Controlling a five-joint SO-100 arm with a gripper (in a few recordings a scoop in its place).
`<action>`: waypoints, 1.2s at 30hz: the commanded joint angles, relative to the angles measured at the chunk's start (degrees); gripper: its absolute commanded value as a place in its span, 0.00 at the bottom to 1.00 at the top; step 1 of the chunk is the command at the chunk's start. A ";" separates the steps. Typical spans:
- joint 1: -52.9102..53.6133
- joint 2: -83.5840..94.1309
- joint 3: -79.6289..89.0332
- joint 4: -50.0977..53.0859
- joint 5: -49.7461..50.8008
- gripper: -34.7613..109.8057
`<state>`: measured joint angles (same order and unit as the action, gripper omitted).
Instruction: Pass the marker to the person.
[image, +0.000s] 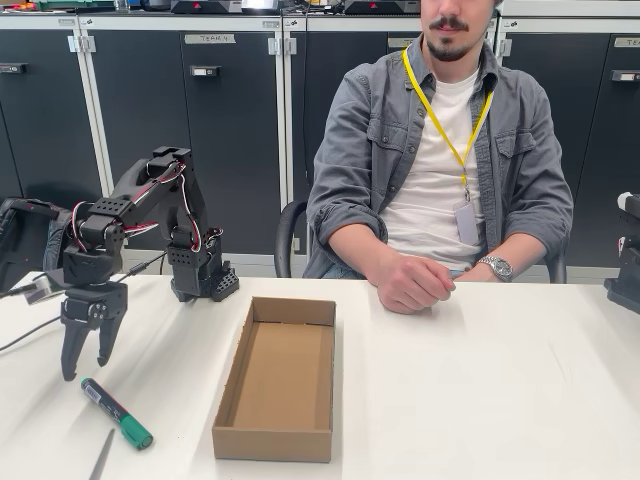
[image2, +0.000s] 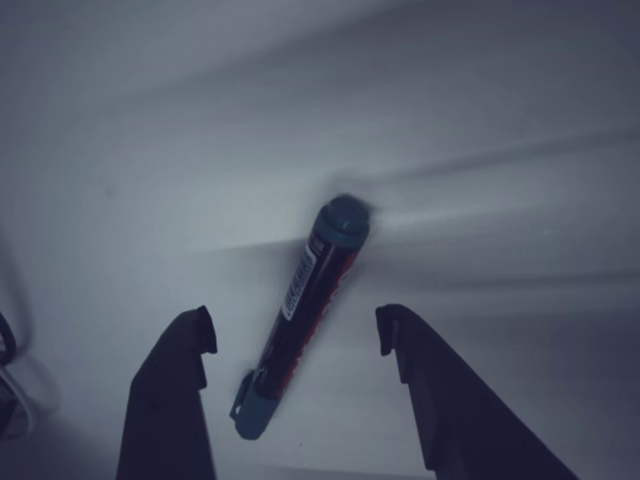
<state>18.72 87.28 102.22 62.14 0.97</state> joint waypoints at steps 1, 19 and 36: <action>0.00 -1.49 -1.49 -0.26 2.81 0.49; 0.97 -4.48 -4.75 -7.03 0.53 0.49; -0.35 -7.73 -5.98 3.43 6.15 0.49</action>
<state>19.34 79.28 99.40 63.02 5.45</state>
